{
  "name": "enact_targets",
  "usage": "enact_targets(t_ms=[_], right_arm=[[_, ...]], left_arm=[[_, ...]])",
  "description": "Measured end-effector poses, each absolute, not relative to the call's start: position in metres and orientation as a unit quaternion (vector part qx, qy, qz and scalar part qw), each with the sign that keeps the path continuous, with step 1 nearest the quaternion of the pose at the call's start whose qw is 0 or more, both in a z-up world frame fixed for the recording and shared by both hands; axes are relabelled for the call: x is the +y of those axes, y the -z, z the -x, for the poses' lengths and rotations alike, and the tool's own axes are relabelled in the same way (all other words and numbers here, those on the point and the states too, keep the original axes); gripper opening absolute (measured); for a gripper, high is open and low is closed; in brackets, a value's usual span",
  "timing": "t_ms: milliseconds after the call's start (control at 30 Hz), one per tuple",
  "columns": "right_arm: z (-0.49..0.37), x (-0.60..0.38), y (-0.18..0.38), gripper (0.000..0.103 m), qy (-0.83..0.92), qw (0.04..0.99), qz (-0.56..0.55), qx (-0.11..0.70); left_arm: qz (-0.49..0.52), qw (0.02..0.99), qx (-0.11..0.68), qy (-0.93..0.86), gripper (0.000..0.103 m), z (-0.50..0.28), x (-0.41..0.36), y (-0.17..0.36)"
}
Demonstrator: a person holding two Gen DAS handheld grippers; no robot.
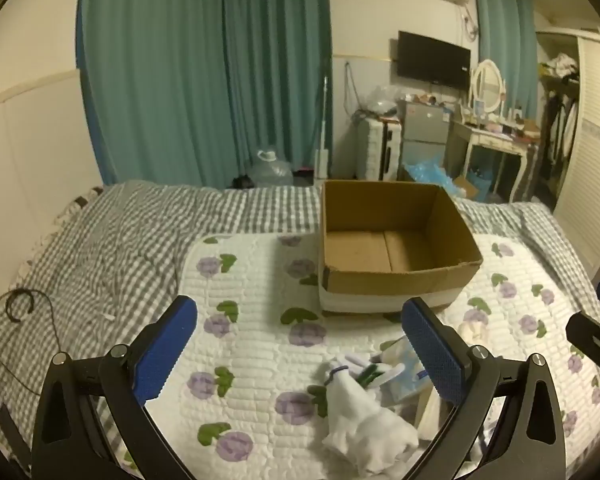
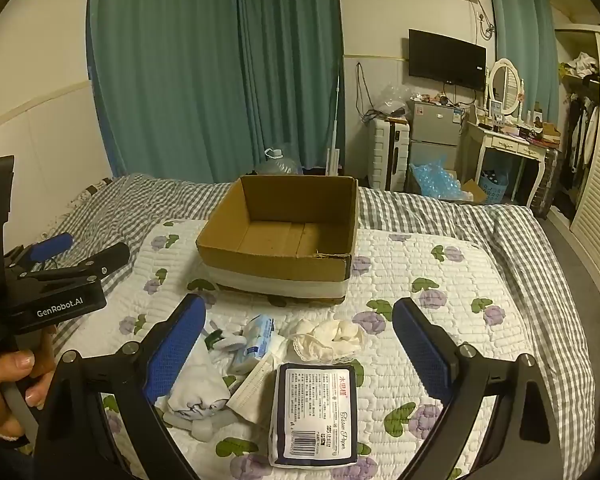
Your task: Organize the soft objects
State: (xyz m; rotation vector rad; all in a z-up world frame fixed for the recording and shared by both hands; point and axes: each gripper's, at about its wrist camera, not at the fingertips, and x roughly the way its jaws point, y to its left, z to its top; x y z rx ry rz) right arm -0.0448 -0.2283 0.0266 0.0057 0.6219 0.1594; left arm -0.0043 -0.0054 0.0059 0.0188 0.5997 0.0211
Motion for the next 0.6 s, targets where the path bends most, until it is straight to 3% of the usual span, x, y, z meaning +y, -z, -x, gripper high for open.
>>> enact_targets(t_ms=[600], right_arm=[[0.0467,-0.2239,-0.0261,0.095,-0.081,0.950,0.002,0.303]], left_arm=[[0.000,0.956,0.295,-0.006,0.103,0.0048,-0.0027,-0.0073]])
